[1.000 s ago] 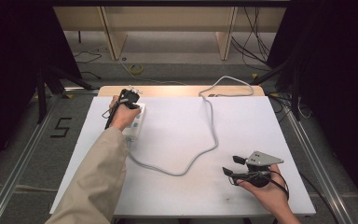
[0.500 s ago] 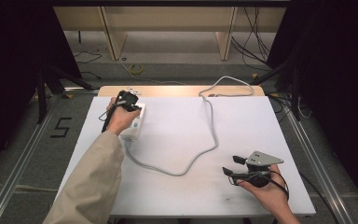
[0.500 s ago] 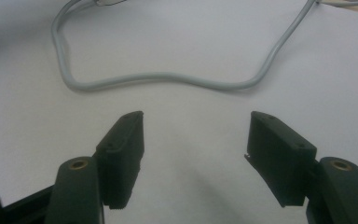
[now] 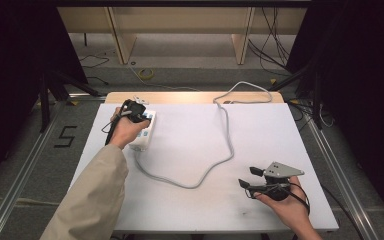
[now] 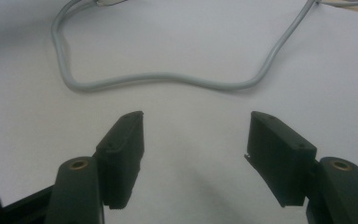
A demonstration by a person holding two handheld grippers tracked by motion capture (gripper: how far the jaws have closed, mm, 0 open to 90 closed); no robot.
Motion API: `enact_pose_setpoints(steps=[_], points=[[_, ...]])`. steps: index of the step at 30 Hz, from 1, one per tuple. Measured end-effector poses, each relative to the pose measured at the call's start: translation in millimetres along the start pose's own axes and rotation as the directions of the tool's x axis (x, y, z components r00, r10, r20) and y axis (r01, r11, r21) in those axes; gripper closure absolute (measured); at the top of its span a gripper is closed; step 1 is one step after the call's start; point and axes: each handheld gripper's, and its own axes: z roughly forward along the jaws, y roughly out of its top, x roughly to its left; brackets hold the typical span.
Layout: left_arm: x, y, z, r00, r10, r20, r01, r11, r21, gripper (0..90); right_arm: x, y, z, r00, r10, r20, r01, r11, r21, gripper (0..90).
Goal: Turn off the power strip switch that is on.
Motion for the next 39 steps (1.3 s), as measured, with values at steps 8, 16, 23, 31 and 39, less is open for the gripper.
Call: enact_pose_setpoints(steps=[8, 16, 23, 31, 39], points=[[-6.6, -3.0, -8.0, 0.9997, 0.000, 0.026, 0.000, 0.9999, -0.015, 69.6, 0.2, 0.1, -0.2, 1.0000, -0.001, 0.000, 0.001, 1.000, 0.000, 37.3], [-11.9, -7.0, -14.8, 0.9988, 0.015, 0.047, -0.014, 0.9995, -0.028, 66.5, 0.0, 0.1, -0.1, 1.0000, -0.003, 0.000, 0.003, 1.000, -0.002, 37.3], [-19.9, -9.2, -27.9, 0.9968, 0.021, 0.076, -0.017, 0.9980, -0.061, 63.0, 0.2, 0.2, -0.3, 1.0000, -0.003, 0.000, 0.003, 1.000, 0.000, 37.3], [-33.3, -13.6, -43.4, 0.9915, 0.047, 0.121, -0.034, 0.9939, -0.104, 58.0, 0.7, 0.4, -0.2, 1.0000, -0.001, -0.001, 0.001, 1.000, 0.000, 37.3], [-48.5, -17.9, -60.8, 0.9853, 0.083, 0.149, -0.059, 0.9858, -0.157, 53.0, 1.1, 0.6, -0.2, 1.0000, -0.001, -0.002, 0.001, 1.000, -0.001, 37.3]])
